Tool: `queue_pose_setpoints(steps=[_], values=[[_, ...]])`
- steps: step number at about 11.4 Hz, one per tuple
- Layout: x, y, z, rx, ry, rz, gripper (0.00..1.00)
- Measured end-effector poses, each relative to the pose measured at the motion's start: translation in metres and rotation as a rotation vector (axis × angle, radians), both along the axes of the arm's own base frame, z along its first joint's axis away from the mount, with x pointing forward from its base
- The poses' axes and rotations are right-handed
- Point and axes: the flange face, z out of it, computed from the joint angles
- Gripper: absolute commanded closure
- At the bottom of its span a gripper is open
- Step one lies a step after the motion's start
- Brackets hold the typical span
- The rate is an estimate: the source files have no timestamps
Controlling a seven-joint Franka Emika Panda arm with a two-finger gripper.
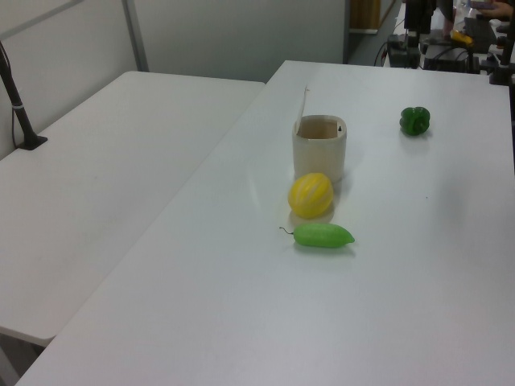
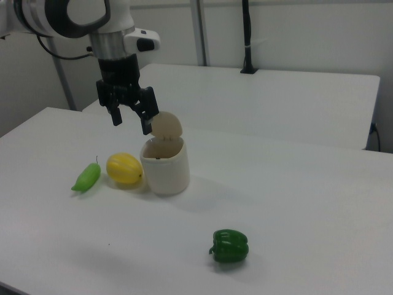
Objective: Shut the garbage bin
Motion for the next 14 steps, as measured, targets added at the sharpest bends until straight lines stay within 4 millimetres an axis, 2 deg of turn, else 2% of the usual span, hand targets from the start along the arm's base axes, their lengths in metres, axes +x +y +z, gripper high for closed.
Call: queue_pose_setpoints(steps=[12, 14], values=[[0.0009, 0.0058, -0.0021, 0.054, -0.002, 0.000, 0.00], [0.0010, 0.0063, -0.0018, 0.059, -0.003, 0.000, 0.37]])
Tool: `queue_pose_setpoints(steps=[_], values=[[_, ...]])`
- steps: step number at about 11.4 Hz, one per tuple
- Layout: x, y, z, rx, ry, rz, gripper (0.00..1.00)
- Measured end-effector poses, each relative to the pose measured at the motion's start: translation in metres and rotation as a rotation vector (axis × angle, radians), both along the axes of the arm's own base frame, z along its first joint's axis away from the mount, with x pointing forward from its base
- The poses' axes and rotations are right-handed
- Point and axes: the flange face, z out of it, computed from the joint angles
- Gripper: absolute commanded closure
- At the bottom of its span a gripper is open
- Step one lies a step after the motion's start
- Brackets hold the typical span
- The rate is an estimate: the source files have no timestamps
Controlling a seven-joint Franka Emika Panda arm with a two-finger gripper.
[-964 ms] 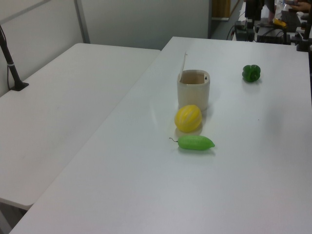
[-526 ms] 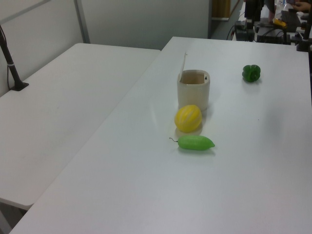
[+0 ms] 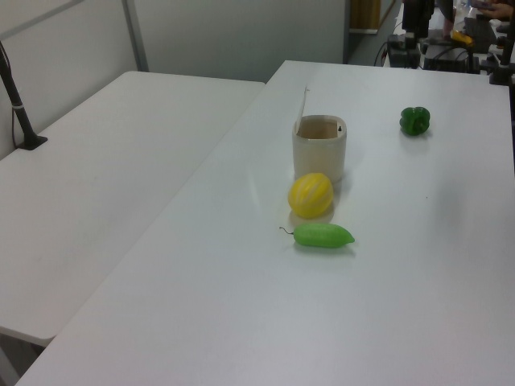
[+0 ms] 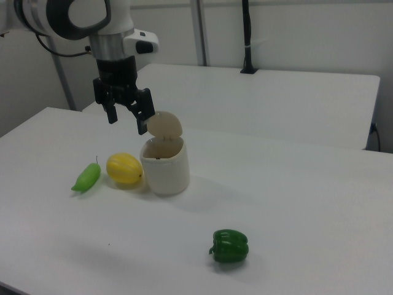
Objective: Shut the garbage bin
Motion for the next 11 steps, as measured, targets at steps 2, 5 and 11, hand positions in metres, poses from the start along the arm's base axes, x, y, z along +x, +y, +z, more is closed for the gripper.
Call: queue_pose_setpoints(steps=[2, 5, 11], values=[[0.000, 0.000, 0.000, 0.000, 0.000, 0.000, 0.78], [0.000, 0.001, 0.000, 0.006, -0.001, 0.000, 1.00], [0.040, -0.012, -0.007, 0.059, -0.201, -0.050, 1.00]])
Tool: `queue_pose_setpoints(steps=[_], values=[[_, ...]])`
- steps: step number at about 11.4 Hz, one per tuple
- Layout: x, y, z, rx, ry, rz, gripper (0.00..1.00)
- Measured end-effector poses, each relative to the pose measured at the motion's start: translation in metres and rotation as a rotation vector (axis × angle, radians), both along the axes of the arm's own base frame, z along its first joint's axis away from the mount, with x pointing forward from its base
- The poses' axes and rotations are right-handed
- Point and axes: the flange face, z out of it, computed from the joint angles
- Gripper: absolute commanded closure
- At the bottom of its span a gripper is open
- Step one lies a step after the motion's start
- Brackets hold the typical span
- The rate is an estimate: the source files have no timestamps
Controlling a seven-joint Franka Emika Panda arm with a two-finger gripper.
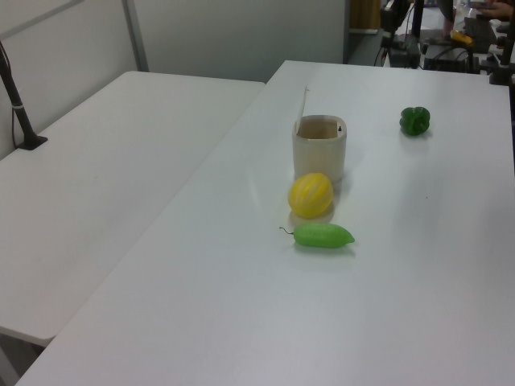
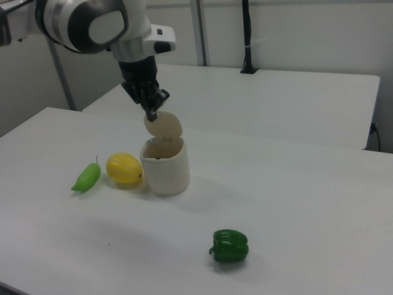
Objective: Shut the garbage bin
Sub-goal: 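Move the gripper behind the raised lid of the cream bin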
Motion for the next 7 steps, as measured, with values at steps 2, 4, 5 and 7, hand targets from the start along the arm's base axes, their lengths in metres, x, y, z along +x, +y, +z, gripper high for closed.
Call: queue_pose_setpoints(steps=[2, 4, 5, 7], values=[[0.021, -0.004, -0.014, -0.013, -0.066, -0.022, 1.00], [0.035, -0.004, -0.026, -0.019, -0.089, -0.037, 1.00], [0.041, -0.004, -0.029, -0.022, -0.115, -0.047, 1.00], [0.055, -0.006, -0.033, -0.028, -0.185, -0.085, 1.00]])
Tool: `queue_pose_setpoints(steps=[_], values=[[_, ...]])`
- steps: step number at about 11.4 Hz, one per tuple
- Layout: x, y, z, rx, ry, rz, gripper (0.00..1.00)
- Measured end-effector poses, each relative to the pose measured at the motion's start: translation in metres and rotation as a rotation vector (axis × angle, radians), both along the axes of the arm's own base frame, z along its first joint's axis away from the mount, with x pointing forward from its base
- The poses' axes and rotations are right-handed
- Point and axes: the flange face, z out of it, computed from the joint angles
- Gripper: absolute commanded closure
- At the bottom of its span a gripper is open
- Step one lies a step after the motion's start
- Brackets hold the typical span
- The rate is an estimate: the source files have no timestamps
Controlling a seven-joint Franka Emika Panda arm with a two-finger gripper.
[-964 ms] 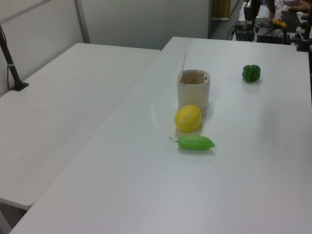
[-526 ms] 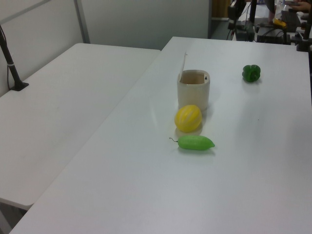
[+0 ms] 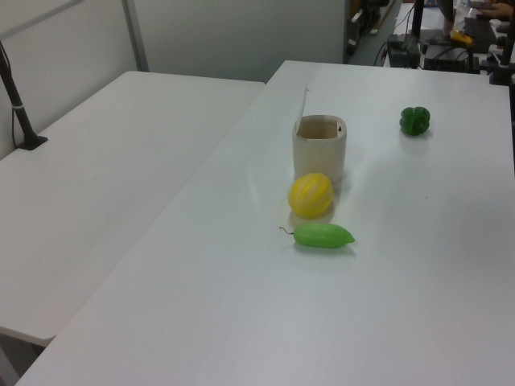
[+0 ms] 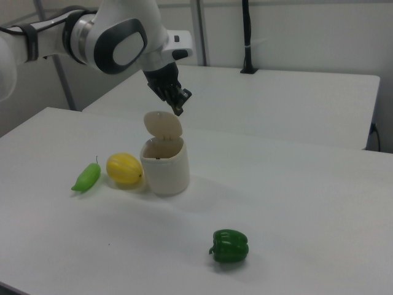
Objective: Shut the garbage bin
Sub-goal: 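Move the gripper behind the raised lid of the cream bin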
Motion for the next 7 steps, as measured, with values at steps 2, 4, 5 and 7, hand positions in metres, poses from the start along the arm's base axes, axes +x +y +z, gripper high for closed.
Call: queue_pose_setpoints(steps=[2, 4, 5, 7], values=[[0.016, 0.002, -0.013, 0.004, -0.060, -0.048, 1.00], [0.033, 0.004, -0.033, 0.020, -0.094, -0.112, 1.00], [0.039, 0.004, -0.043, 0.020, -0.106, -0.124, 1.00], [0.049, 0.010, -0.058, 0.019, -0.122, -0.127, 1.00]])
